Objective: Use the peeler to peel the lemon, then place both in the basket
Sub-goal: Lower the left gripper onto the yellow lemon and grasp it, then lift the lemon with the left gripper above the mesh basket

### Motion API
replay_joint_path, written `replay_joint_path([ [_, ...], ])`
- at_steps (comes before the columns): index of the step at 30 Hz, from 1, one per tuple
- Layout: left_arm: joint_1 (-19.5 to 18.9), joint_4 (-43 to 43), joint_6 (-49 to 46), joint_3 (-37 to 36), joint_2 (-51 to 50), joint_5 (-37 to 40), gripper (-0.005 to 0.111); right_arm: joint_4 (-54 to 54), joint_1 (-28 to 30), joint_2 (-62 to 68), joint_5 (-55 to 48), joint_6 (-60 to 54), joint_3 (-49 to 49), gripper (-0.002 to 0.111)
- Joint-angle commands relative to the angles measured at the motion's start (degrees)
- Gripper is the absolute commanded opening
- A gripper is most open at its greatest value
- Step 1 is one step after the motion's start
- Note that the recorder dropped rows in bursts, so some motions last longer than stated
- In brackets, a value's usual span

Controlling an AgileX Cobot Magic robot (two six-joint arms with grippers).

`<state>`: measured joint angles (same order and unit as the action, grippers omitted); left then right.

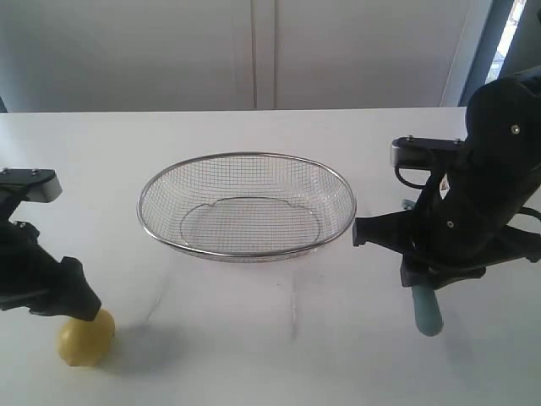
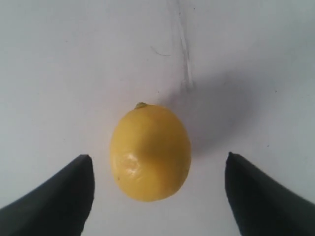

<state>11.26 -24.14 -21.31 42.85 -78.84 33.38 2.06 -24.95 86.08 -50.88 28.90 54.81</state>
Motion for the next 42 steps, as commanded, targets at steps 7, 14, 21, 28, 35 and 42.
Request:
replay_joint_path([
  [7,0.3,-3.8,-1.7,-1.6,-3.2,-2.6,0.077,0.3,0.5,-0.6,2.6,-0.6,-0.1,0.000],
  [14,0.3,-4.1,-1.7,-1.6,-7.8,-4.4,0.077,0.3,0.5,-0.6,1.9,-0.6,-0.1,0.000],
  [21,0.3,-4.3,-1.7,-1.6,-11.3,-5.2,0.077,0.3,0.5,-0.6,1.8,-0.6,-0.1,0.000],
  [28,0.3,-4.1,-3.2,-1.6,-14.1,-5.3,0.077,0.3,0.5,-0.6,2.4,-0.6,-0.1,0.000],
  [35,0.3,-4.1,-3.4,-1.6,-15.2,-5.3,0.072,0.3,0.5,-0.6,2.7,-0.6,-0.1,0.000],
  [42,0.3,-4.1,-3.4,-1.6,-15.2,-5.7,0.036,0.3,0.5,-0.6,2.8,-0.6,-0.1,0.000],
])
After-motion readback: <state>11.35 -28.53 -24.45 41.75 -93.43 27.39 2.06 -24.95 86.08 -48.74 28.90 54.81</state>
